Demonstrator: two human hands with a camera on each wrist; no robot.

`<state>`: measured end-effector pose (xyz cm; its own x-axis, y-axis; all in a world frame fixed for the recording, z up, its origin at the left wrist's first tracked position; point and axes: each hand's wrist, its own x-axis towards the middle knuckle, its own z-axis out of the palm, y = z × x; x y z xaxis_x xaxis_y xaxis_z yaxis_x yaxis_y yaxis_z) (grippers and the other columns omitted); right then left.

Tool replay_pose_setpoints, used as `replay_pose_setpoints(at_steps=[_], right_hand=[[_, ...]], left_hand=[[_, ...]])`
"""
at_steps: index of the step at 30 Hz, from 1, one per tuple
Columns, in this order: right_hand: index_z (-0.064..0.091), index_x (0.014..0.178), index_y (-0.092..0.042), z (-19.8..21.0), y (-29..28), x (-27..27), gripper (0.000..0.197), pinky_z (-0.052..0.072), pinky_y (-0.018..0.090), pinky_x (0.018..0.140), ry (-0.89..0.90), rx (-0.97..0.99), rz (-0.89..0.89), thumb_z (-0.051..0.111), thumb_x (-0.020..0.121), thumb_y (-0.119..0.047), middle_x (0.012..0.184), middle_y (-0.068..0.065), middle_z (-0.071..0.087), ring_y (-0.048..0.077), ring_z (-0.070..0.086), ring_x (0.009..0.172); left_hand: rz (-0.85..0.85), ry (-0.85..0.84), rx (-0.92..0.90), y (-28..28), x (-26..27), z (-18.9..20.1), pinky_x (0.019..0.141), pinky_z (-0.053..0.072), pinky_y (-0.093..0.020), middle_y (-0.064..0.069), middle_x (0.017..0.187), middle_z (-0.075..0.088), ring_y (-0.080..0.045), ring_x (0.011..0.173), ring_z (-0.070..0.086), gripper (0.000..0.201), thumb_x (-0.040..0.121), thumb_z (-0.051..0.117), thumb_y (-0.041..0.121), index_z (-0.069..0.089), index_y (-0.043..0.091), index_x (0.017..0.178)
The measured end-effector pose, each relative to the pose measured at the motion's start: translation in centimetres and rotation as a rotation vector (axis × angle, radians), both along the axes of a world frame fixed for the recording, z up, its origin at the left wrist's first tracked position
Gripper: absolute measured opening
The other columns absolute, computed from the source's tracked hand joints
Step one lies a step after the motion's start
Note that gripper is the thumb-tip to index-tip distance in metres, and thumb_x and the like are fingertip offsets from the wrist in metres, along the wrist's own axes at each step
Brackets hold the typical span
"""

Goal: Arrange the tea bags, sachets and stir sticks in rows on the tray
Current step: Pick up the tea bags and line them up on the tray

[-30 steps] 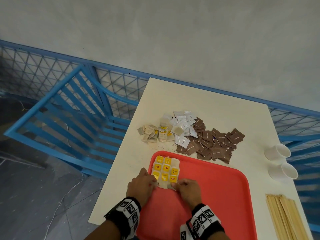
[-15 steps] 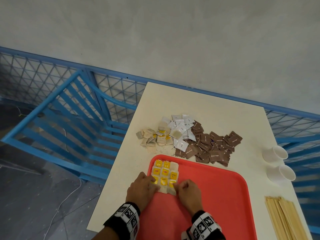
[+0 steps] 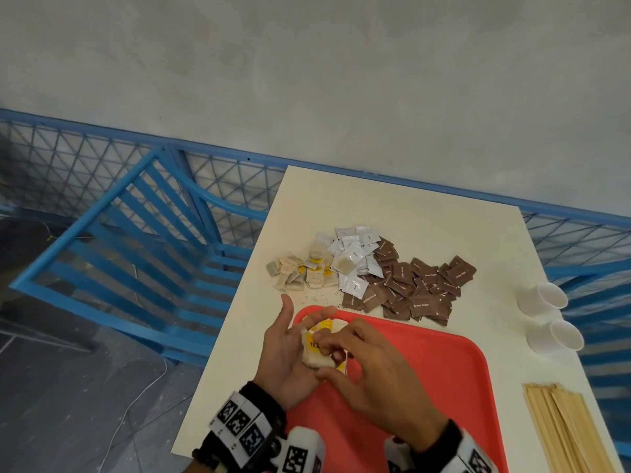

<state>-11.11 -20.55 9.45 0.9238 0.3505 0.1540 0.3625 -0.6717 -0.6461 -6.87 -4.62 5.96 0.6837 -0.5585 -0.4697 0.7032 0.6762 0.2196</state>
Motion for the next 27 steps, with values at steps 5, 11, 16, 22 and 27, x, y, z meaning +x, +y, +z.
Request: replay_pose_setpoints(at_steps=[5, 11, 16, 22, 27], right_hand=[[0.068, 0.100, -0.030, -0.3, 0.0, 0.2, 0.012, 0.041, 0.015, 0.069, -0.130, 0.022, -0.033, 0.065, 0.091, -0.037, 0.091, -0.020, 0.047, 0.001, 0.051, 0.080], [0.074, 0.087, -0.013, 2.1, -1.2, 1.0, 0.006, 0.042, 0.015, 0.056, 0.369, 0.705, -0.274, 0.069, 0.090, -0.012, 0.062, -0.006, 0.066, 0.001, 0.053, 0.055], [0.074, 0.086, -0.012, 1.6, -1.6, 0.9, 0.012, 0.039, 0.019, 0.052, 0.525, 0.819, -0.302, 0.069, 0.085, -0.022, 0.061, -0.001, 0.061, 0.009, 0.050, 0.054], [0.061, 0.116, -0.026, -0.6, -1.6, 0.4, 0.034, 0.044, 0.016, 0.079, -0.052, 0.232, -0.349, 0.071, 0.085, -0.020, 0.106, -0.009, 0.062, 0.005, 0.057, 0.095], [0.063, 0.117, -0.029, -1.8, 0.0, -0.4, 0.032, 0.048, 0.032, 0.080, -0.221, -0.090, -0.213, 0.061, 0.086, -0.037, 0.109, -0.008, 0.060, 0.015, 0.056, 0.101]], left_hand=[[0.036, -0.043, -0.031, -0.5, -0.5, 0.1, 0.087, 0.038, -0.042, -0.014, 0.108, 0.044, -0.030, 0.097, 0.048, 0.075, 0.079, 0.070, 0.066, 0.060, 0.004, 0.121], [-0.010, -0.244, 0.174, 0.4, -1.0, 2.2, 0.087, 0.054, -0.046, -0.022, 0.121, 0.061, -0.037, 0.113, 0.055, 0.059, 0.083, 0.070, 0.051, 0.066, 0.004, 0.117], [-0.025, -0.439, 0.553, 0.3, -1.2, 3.6, 0.074, 0.059, -0.033, -0.018, 0.098, 0.067, -0.027, 0.090, 0.063, 0.019, 0.079, 0.077, 0.017, 0.074, 0.008, 0.096], [0.071, -0.504, 0.923, 0.6, -0.5, 3.5, 0.052, 0.048, -0.027, 0.002, 0.054, 0.052, -0.017, 0.060, 0.060, 0.016, 0.088, 0.071, 0.004, 0.067, 0.006, 0.104], [0.011, -0.534, 0.981, -0.2, -1.0, 3.3, 0.052, 0.050, -0.028, 0.003, 0.050, 0.052, -0.014, 0.054, 0.061, 0.017, 0.088, 0.069, 0.005, 0.066, 0.005, 0.105]])
